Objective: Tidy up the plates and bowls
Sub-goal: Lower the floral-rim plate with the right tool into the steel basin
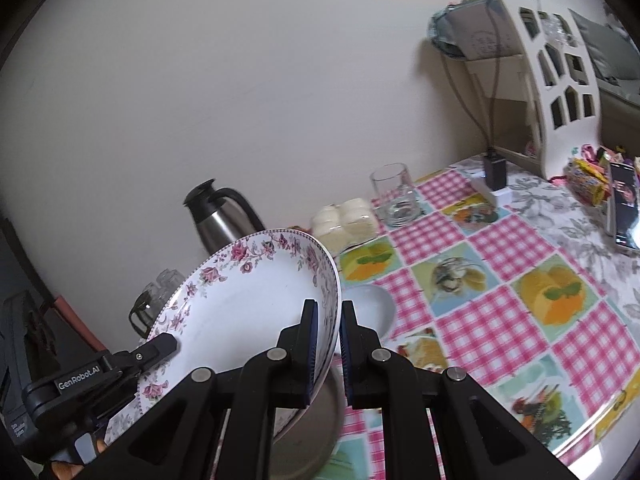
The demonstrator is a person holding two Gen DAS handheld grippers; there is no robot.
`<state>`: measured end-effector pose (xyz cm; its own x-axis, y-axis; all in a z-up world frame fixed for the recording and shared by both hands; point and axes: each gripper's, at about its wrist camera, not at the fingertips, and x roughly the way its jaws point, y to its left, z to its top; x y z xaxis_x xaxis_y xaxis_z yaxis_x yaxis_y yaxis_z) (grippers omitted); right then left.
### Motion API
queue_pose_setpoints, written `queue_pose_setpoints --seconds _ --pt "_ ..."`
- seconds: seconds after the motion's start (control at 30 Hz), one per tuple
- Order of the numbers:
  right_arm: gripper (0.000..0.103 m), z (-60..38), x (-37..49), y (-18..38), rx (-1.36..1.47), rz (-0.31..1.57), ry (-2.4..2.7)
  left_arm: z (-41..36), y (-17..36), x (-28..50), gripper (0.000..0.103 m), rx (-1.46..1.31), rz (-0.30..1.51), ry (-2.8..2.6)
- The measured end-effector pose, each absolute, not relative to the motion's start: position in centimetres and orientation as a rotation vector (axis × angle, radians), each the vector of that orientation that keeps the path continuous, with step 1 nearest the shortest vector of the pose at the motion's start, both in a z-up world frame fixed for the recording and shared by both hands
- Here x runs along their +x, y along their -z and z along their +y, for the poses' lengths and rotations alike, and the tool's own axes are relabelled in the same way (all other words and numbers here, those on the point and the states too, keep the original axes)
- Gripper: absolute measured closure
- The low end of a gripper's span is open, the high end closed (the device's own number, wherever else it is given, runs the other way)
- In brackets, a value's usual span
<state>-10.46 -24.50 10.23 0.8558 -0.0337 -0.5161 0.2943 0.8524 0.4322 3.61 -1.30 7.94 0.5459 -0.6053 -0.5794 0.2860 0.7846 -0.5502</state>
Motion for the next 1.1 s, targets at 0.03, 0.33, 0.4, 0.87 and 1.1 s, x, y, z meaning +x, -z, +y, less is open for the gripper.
queue_pose_setpoints --seconds 0.03,0.33,0.4,0.87,1.1 --pt "0.091 -24.1 -10.3 -10.3 0.523 0.520 0.176 -0.8 -8.0 3.7 0.090 -0.425 0.839 0.540" --pt "0.091 -20.1 -8.1 -9.6 0.499 0.554 0.128 3.4 -7.0 4.9 0.089 -0.472 0.856 0.479" --pt "0.091 -19.4 -7.7 -9.5 0.496 0.563 0.121 4.0 -6.7 5.1 0.089 -0.478 0.865 0.467" --pt "0.091 -17.7 -5.3 -6.5 0.477 0.694 0.149 4.8 -2.9 6.8 0.086 -0.493 1.016 0.396" --pt "0.091 -18.3 -4.8 -5.2 0.473 0.745 0.176 4.1 -1.7 7.1 0.085 -0.467 1.064 0.380"
